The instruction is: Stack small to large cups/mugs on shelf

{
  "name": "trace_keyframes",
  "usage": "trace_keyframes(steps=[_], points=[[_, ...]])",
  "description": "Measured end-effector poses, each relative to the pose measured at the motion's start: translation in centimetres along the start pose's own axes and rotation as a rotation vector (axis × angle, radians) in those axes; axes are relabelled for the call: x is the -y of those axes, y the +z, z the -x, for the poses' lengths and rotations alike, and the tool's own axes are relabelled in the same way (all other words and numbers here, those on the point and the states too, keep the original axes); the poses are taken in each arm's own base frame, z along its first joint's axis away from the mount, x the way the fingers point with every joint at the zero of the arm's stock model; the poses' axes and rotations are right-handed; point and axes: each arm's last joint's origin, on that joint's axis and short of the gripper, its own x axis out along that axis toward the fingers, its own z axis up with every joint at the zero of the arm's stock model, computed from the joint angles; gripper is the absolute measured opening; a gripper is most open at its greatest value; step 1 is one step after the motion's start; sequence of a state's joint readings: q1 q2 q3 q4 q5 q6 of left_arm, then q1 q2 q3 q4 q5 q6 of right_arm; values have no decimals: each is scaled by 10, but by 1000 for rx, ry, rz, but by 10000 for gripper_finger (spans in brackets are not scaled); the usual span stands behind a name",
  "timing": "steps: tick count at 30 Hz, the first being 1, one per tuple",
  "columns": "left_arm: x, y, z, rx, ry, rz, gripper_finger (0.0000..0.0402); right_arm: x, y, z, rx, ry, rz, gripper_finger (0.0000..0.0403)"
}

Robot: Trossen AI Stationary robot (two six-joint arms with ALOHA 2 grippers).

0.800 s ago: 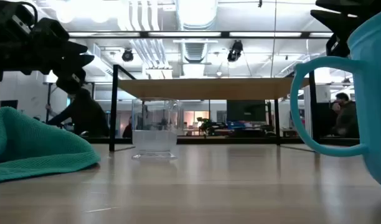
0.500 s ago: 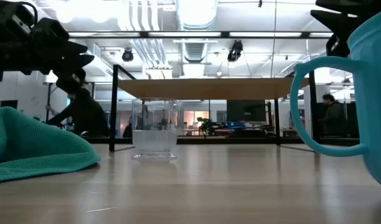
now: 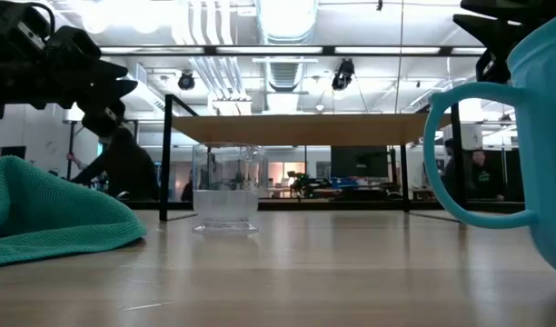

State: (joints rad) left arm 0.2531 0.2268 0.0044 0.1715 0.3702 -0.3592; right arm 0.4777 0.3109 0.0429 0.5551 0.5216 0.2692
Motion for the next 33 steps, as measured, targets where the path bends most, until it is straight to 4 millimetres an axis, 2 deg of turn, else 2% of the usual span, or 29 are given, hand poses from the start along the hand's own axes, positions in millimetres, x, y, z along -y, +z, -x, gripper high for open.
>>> trace_keyframes(steps=[33], points=[[0, 0, 0, 0, 0, 0, 93, 0, 0, 0, 0, 0, 0, 72]])
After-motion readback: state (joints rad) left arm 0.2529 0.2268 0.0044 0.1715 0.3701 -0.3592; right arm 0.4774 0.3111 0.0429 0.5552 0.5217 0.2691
